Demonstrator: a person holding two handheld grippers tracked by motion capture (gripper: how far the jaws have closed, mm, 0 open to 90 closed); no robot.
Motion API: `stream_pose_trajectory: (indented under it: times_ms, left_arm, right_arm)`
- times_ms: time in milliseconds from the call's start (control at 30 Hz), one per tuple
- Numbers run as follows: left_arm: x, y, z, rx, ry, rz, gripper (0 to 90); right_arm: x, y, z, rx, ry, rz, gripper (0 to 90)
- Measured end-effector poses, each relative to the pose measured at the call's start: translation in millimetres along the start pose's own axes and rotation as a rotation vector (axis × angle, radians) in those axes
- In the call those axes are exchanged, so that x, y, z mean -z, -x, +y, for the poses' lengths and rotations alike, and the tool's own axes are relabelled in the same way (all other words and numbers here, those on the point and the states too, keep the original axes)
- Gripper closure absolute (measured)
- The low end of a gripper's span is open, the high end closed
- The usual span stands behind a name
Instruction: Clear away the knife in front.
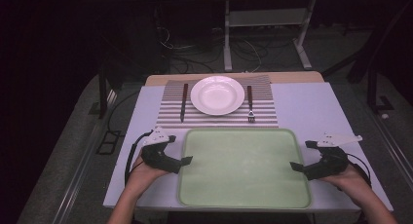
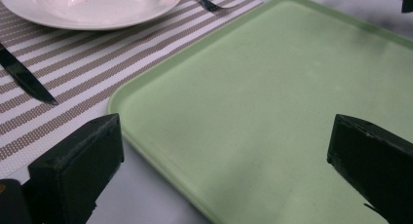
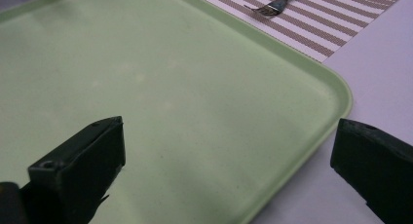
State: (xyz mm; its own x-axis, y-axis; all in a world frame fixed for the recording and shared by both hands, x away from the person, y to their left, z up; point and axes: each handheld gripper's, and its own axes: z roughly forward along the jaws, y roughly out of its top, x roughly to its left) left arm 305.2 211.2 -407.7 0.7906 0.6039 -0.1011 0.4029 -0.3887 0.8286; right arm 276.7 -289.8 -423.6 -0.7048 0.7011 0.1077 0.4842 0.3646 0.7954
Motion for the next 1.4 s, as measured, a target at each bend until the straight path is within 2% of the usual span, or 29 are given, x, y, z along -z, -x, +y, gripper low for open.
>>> stream_pose_trajectory:
  times_ms: [200,400,600,733,833,1400]
  left_arm:
    - [-2.1,-0.9,0.5,0.004,0.000,-0.001,0.0]
    - [-6.3,-5.6,1.1,0.004,-0.007,0.008,0.0]
    - [-8.7,-8.6,3.7,0.007,0.000,0.013,0.0]
    - [-12.9,-15.4,5.5,0.016,-0.001,0.011,0.0]
    - [-14.8,-16.8,6.2,0.004,-0.011,0.021,0.0]
    - [-17.5,-25.9,9.1,0.013,-0.001,0.055,0.0]
  right_arm:
    - [-0.8,1.4,-2.3,-0.020,-0.002,0.006,0.0]
    - [-1.9,-0.9,-3.3,-0.019,-0.004,0.012,0.0]
    - [-0.7,-1.0,-4.6,-0.037,0.006,0.020,0.0]
    - [-0.7,-0.9,-3.9,-0.037,0.019,0.020,0.0]
    - [-0.4,-0.3,-3.6,-0.055,0.032,0.021,0.0]
    - [-0.4,-0.1,-2.1,-0.049,0.043,0.020,0.0]
